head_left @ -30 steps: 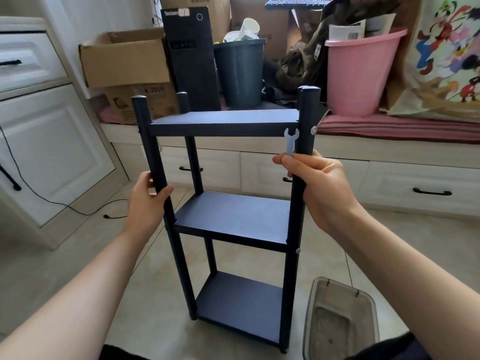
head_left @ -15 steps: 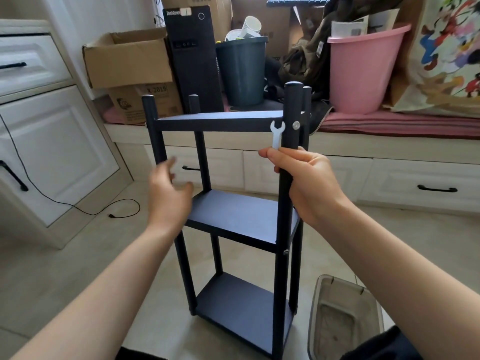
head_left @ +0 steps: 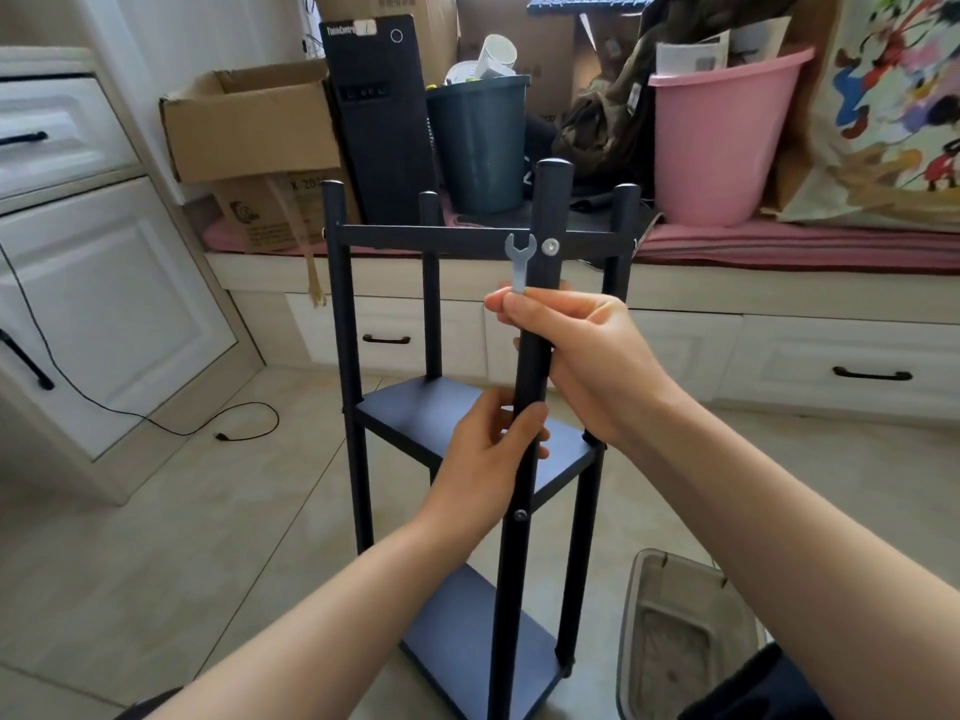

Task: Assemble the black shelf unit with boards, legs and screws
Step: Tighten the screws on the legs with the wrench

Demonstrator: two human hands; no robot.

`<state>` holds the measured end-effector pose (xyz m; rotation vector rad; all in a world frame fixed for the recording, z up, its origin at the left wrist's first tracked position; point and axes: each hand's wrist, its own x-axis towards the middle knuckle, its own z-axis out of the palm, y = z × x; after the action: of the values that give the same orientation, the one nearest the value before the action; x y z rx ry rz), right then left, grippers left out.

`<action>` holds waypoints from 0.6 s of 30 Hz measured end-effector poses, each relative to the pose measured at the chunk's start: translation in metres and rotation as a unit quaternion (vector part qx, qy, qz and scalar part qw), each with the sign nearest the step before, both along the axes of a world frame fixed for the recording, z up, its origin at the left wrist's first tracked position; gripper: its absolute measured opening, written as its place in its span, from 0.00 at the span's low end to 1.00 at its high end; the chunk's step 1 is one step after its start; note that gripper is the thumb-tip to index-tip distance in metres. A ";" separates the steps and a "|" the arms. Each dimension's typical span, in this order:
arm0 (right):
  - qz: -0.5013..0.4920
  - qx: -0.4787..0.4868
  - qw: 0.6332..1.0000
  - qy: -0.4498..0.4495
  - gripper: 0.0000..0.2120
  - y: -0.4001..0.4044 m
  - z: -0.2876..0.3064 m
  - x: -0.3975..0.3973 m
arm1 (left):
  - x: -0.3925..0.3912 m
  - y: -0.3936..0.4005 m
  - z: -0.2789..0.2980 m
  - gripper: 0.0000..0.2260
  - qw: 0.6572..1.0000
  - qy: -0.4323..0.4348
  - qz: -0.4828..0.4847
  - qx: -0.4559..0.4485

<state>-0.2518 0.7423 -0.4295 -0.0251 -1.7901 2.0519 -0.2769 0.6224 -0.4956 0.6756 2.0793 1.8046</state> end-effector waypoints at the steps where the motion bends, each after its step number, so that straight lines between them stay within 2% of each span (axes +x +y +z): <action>1: -0.007 0.009 1.000 0.007 0.07 -0.002 0.000 -0.001 | 0.001 0.000 -0.001 0.06 1.000 0.011 0.006 0.002; 7: 0.007 0.041 0.998 0.037 0.07 -0.001 0.012 -0.006 | 0.001 -0.009 -0.005 0.13 0.998 0.025 0.043 0.037; 18: -0.002 0.091 0.996 -0.024 0.07 0.012 0.008 -0.004 | -0.017 -0.036 0.008 0.16 0.993 0.049 0.091 0.061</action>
<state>-0.2554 0.7543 -0.4216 -0.0253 -1.9968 1.8933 -0.2943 0.5866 -0.4881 0.6348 2.1703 2.0504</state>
